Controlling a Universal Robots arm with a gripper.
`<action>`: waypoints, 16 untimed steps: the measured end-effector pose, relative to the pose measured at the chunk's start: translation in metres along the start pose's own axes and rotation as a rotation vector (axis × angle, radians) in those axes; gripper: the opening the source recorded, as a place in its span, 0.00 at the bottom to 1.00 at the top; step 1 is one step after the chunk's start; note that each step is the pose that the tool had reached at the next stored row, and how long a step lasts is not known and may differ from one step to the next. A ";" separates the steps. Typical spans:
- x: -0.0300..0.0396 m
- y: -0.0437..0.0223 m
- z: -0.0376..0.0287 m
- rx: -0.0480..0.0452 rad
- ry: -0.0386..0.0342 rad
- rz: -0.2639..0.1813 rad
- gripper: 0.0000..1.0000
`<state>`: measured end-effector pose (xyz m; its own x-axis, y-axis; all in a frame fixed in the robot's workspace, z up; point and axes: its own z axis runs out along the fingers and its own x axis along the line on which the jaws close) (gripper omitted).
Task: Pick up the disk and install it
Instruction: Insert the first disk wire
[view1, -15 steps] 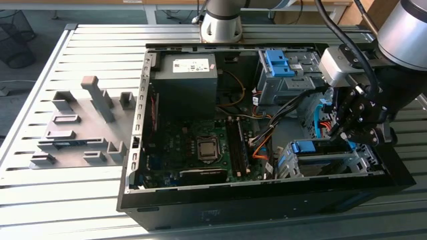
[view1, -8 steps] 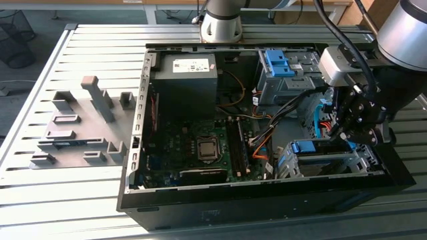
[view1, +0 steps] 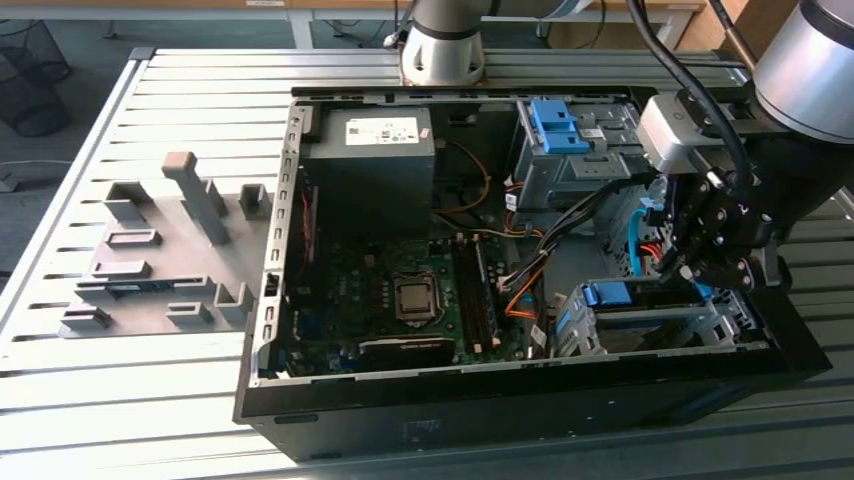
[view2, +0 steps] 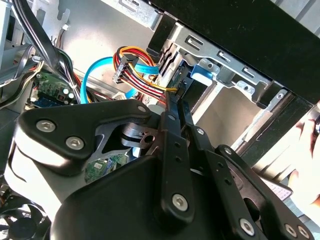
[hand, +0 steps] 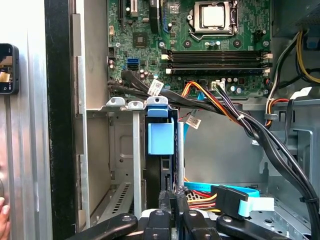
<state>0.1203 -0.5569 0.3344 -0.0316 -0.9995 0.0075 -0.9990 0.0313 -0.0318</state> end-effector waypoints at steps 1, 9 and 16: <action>0.0001 0.0000 -0.0003 0.0000 -0.0002 0.000 0.16; 0.0000 -0.0001 -0.0024 0.0002 0.0000 0.000 0.16; 0.0002 -0.0001 -0.0016 0.0002 0.0000 0.000 0.16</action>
<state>0.1203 -0.5571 0.3360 -0.0319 -0.9995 0.0075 -0.9990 0.0316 -0.0320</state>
